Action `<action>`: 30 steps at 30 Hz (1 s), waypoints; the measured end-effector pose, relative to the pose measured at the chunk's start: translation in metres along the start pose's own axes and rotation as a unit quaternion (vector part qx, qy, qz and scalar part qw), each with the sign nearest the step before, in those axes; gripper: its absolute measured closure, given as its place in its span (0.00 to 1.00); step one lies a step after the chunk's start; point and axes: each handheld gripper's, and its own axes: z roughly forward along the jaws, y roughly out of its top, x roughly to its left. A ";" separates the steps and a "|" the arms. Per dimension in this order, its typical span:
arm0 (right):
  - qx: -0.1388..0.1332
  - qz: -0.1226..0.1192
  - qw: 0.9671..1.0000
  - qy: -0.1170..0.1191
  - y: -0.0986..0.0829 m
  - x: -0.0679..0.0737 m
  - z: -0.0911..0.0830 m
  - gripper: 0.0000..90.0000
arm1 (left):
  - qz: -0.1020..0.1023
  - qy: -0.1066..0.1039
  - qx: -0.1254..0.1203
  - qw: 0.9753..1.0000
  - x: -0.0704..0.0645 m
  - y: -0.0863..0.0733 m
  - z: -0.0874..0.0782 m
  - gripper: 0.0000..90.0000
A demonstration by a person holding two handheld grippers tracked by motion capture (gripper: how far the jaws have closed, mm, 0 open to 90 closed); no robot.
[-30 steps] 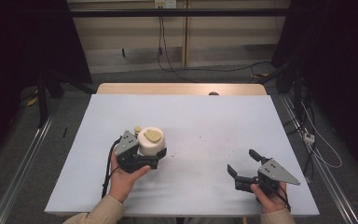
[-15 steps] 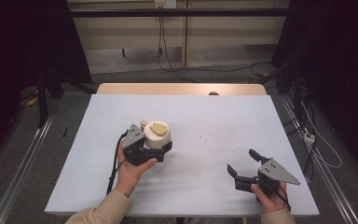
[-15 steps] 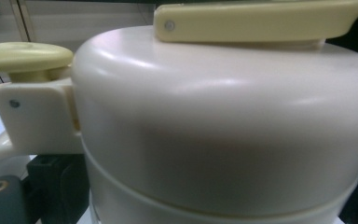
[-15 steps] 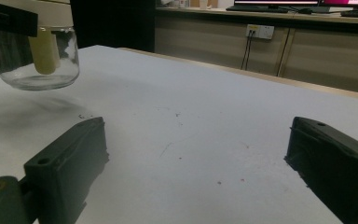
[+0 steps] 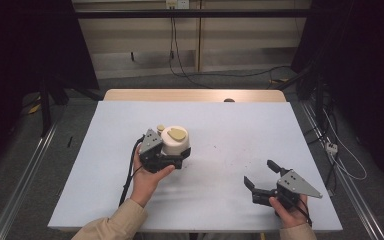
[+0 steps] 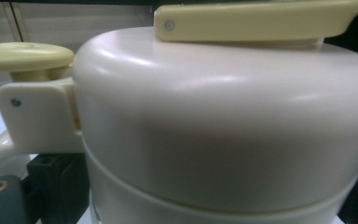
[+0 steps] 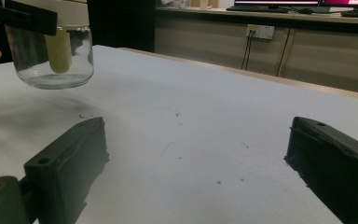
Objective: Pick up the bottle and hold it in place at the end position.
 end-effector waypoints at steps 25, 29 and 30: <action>0.000 0.001 1.000 -0.001 0.000 -0.001 0.000 0.05 | -0.007 -0.002 -0.008 1.000 0.000 0.007 0.023 0.06; 0.000 0.001 1.000 -0.001 0.000 -0.001 0.000 0.05 | -0.004 -0.004 -0.007 1.000 0.000 0.008 0.027 0.06; 0.000 0.001 1.000 -0.001 0.000 -0.001 0.000 0.05 | -0.007 -0.002 -0.008 1.000 0.000 0.008 0.027 0.06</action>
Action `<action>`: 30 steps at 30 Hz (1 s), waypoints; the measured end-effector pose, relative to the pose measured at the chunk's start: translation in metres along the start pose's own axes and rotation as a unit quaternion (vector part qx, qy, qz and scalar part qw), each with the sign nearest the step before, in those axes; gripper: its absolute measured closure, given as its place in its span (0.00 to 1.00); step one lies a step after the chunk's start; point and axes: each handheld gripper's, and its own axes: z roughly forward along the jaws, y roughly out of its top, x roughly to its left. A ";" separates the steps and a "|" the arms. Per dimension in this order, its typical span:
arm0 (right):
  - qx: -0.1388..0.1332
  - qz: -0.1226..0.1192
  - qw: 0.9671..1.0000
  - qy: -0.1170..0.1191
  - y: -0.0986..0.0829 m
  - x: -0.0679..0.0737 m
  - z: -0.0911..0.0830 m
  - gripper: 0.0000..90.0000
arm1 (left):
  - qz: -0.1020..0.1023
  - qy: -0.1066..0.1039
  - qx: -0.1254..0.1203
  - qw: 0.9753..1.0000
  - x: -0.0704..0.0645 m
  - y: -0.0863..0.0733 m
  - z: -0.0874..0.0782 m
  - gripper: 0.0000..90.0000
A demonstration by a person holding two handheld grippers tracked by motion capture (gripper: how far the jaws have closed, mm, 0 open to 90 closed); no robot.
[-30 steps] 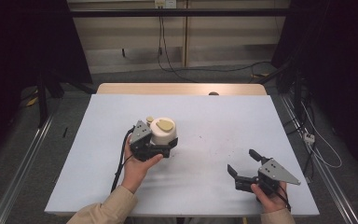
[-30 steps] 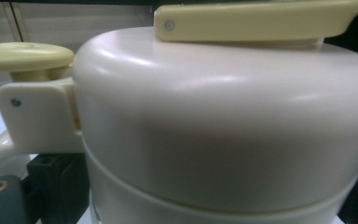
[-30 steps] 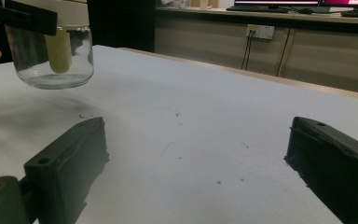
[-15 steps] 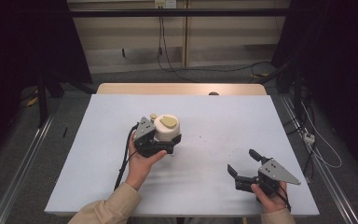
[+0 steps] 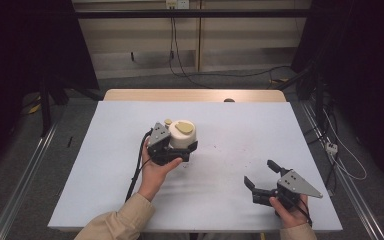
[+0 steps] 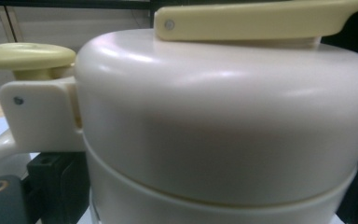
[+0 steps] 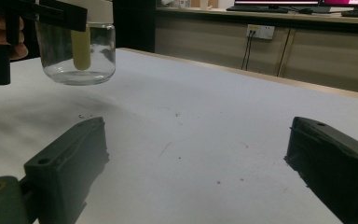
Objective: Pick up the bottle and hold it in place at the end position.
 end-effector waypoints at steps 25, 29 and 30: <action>0.000 0.001 1.000 -0.001 0.000 -0.001 0.000 0.05 | -0.001 -0.001 -0.004 1.000 0.000 0.004 0.016 0.06; 0.000 0.001 1.000 -0.001 0.000 -0.001 0.000 0.05 | 0.002 -0.002 -0.003 1.000 -0.001 0.004 0.021 0.06; 0.000 0.001 1.000 -0.001 0.000 -0.001 0.000 0.05 | 0.003 -0.002 -0.002 1.000 0.000 0.004 0.022 0.06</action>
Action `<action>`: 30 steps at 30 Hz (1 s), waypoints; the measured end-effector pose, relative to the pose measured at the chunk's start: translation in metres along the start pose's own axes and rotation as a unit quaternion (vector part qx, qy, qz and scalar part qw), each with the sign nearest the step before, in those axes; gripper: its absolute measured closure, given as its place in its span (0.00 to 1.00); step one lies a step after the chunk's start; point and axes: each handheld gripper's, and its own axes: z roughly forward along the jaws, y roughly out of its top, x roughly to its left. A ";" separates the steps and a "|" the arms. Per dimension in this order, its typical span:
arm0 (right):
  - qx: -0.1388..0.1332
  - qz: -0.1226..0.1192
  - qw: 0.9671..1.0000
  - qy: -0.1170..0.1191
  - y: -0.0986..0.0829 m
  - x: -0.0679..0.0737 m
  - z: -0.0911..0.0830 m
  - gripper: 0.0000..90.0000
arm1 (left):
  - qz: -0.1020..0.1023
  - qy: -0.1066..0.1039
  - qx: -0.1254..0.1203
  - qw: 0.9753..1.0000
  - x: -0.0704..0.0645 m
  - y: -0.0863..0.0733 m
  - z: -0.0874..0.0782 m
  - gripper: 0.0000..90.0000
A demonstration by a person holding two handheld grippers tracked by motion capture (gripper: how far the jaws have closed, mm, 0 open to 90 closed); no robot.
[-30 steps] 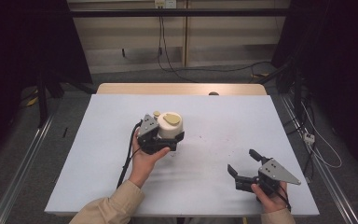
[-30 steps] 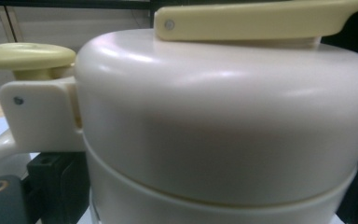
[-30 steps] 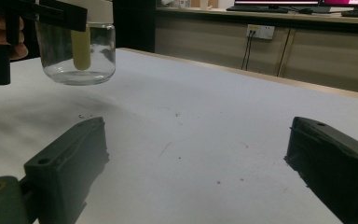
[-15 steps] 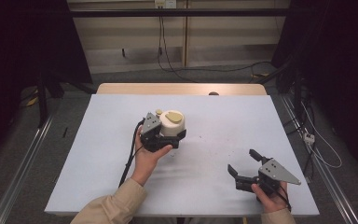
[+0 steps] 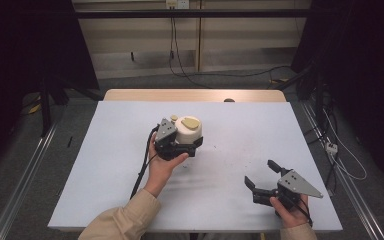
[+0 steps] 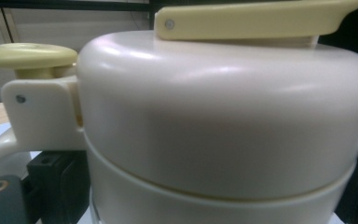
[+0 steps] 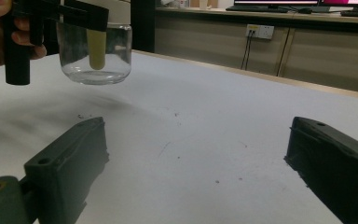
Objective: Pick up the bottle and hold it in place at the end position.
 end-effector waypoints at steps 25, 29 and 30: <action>-0.002 0.000 1.000 0.001 0.000 -0.001 0.000 0.05 | -0.004 0.015 0.002 1.000 0.005 -0.004 0.015 0.06; -0.001 0.000 1.000 0.001 0.000 -0.001 0.000 0.05 | -0.001 0.017 0.002 1.000 0.006 -0.005 0.017 0.06; -0.001 0.000 1.000 0.000 0.000 -0.001 0.000 0.05 | -0.002 0.018 0.003 1.000 0.006 -0.006 0.017 0.06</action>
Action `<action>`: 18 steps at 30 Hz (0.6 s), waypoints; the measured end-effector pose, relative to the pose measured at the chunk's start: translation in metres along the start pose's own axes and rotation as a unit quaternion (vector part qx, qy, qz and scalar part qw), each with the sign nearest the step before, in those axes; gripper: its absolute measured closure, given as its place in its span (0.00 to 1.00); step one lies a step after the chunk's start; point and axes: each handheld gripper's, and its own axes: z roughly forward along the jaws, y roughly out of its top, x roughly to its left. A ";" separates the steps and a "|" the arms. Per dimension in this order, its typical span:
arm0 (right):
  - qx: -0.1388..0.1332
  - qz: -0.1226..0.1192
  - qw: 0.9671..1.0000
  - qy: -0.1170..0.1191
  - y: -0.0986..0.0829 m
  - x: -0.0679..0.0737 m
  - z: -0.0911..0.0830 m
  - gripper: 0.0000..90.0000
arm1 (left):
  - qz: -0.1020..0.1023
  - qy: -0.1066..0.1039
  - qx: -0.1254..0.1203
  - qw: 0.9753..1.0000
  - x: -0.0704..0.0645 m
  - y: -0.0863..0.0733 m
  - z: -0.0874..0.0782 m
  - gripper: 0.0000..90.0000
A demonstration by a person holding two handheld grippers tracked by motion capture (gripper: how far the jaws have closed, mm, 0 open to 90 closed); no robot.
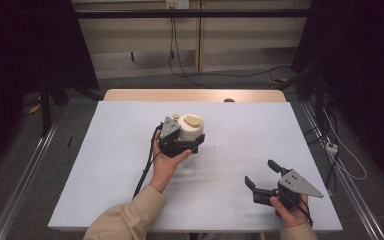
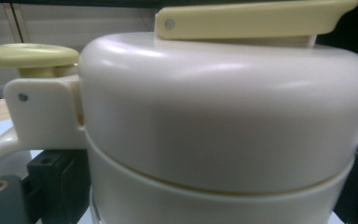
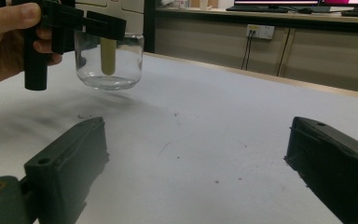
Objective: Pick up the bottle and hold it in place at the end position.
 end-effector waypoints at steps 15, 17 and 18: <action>0.003 -0.001 1.000 0.002 0.000 0.000 0.001 0.05 | -0.009 0.007 0.001 1.000 0.004 -0.004 0.009 0.06; 0.003 -0.001 1.000 0.003 0.000 0.000 0.001 0.05 | -0.011 0.011 0.001 1.000 0.003 -0.004 0.010 0.06; 0.003 -0.001 1.000 0.003 0.000 0.000 0.001 0.05 | -0.009 0.009 0.003 1.000 0.004 -0.003 0.011 0.06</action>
